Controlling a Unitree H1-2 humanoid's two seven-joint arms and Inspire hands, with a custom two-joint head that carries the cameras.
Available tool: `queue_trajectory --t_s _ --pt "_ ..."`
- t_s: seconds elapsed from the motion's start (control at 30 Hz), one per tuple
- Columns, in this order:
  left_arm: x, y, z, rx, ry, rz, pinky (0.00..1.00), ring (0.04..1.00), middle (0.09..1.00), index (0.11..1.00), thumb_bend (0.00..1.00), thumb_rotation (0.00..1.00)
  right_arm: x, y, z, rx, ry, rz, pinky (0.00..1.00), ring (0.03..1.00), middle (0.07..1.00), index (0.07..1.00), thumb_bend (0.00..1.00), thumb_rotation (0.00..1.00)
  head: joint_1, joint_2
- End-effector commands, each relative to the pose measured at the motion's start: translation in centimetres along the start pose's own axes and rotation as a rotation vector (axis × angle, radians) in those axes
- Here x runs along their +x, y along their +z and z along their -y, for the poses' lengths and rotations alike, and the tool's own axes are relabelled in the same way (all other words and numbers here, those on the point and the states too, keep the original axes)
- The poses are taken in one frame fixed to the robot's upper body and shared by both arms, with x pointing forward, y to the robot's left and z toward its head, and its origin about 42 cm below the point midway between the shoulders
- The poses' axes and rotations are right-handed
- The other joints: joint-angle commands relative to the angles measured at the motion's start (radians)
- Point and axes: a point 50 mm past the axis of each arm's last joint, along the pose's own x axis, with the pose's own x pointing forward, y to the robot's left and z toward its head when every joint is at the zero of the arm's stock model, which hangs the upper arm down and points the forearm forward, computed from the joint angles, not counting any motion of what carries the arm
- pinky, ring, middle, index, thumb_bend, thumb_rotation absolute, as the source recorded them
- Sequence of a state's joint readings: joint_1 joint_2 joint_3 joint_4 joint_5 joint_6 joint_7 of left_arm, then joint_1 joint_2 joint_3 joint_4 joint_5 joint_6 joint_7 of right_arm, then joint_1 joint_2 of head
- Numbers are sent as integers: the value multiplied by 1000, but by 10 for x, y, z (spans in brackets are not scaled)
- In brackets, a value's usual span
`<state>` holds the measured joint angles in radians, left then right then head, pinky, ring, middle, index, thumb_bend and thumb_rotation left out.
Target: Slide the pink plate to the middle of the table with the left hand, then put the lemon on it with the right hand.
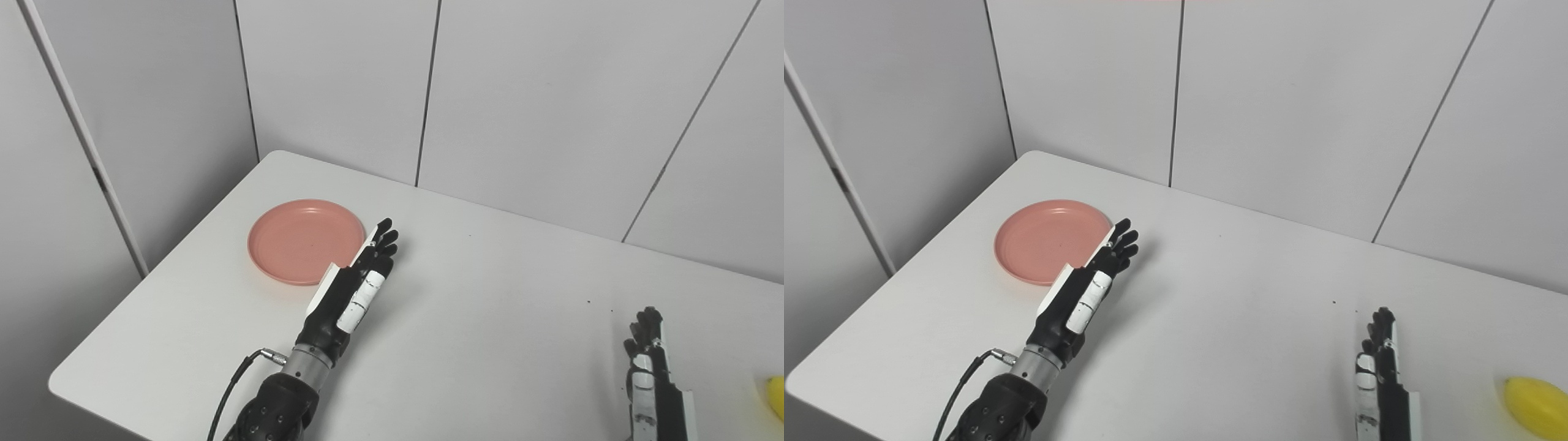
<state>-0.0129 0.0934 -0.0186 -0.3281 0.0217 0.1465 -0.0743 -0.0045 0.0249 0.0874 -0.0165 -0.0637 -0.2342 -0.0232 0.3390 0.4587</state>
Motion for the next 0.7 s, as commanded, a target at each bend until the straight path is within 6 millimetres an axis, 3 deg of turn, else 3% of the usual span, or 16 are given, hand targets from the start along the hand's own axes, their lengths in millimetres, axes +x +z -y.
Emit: queue_trajectory --t_s 0.0,0.13,0.27,0.4,0.6,0.67 --pt "13 19 -13 28 -5 72 1000 982 985 979 727 1000 -31 -33 9 -30 -12 -117 1000 1000 1000 997 610 1000 -1 2" --pt "25 21 -37 75 -1 76 1000 977 975 967 723 1000 -32 -33 8 -18 -20 -119 1000 1000 994 994 616 1000 -4 13" --pt "39 18 -61 89 57 81 950 931 930 924 740 1000 -32 -32 7 -6 -28 -111 1000 1000 986 982 556 1000 -4 13" --pt "48 13 -77 97 119 99 876 860 871 870 741 1000 -34 -33 8 -19 -17 -115 1000 1000 999 990 614 1000 3 10" --pt "64 5 -108 101 202 108 894 841 835 830 762 1000 -33 -33 8 -7 -27 -116 1000 1000 984 984 560 1000 13 6" --pt "69 4 -118 115 224 110 874 831 824 823 753 1000 -33 -33 9 -9 -20 -116 1000 1000 992 989 593 1000 18 3"
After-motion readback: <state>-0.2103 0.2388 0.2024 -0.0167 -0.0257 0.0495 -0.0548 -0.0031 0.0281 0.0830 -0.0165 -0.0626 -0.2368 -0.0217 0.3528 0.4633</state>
